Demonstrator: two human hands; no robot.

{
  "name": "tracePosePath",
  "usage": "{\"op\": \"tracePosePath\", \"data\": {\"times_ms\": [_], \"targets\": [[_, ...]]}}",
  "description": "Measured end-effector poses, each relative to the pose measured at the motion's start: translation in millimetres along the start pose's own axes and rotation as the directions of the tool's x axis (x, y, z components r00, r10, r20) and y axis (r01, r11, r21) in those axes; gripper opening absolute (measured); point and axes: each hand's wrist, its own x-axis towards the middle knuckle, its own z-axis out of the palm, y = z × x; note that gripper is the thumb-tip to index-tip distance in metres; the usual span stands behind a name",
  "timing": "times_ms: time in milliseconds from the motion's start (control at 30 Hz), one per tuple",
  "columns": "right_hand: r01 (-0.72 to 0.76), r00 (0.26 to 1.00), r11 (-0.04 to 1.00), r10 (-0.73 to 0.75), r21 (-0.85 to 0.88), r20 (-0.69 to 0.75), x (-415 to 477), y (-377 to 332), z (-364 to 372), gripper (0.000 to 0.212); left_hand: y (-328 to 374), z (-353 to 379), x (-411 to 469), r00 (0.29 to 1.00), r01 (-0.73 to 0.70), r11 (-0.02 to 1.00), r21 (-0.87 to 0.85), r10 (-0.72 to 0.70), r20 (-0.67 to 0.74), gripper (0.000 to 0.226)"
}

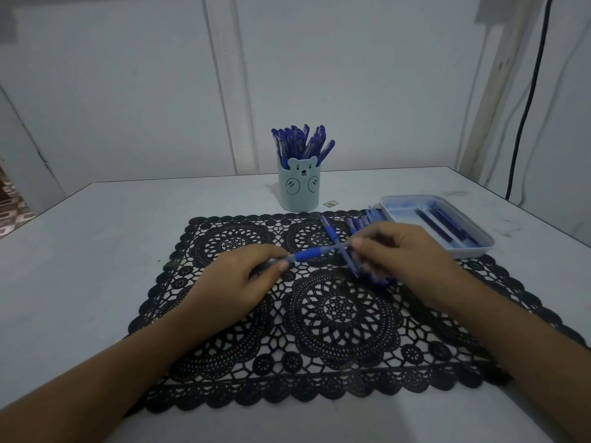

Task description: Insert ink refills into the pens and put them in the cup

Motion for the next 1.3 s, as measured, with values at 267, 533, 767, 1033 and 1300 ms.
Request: {"op": "tracePosePath", "data": {"times_ms": [267, 533, 767, 1033, 1300], "targets": [[0.068, 0.762, 0.974, -0.191, -0.217, -0.619, 14.3, 11.7, -45.3, 0.008, 0.2, -0.8, 5.1, 0.980, 0.183, 0.983, -0.025, -0.184, -0.073, 0.011], [-0.008, 0.897, 0.455, -0.389, -0.891, -0.207, 22.8, 41.4, -34.6, 0.014, 1.1, -1.7, 4.5, 0.975, 0.215, 0.976, -0.045, -0.217, -0.047, 0.012], [-0.088, 0.964, 0.494, -0.176, -0.865, -0.198, 20.2, 36.6, -43.7, 0.041, 1.8, -1.5, 4.4, 0.975, 0.219, 0.975, -0.039, -0.220, -0.035, 0.011], [-0.410, 0.885, 0.466, -0.006, -0.784, -0.466, 30.0, 51.7, -82.9, 0.029, 2.6, -1.5, 4.4, 0.978, 0.208, 0.977, -0.046, -0.209, -0.023, 0.011], [-0.499, 0.858, 0.467, 0.148, -0.730, -0.492, 40.1, 55.4, -89.0, 0.013, 3.1, -1.1, 4.3, 0.981, 0.189, 0.982, -0.024, -0.190, -0.028, 0.012]]}}
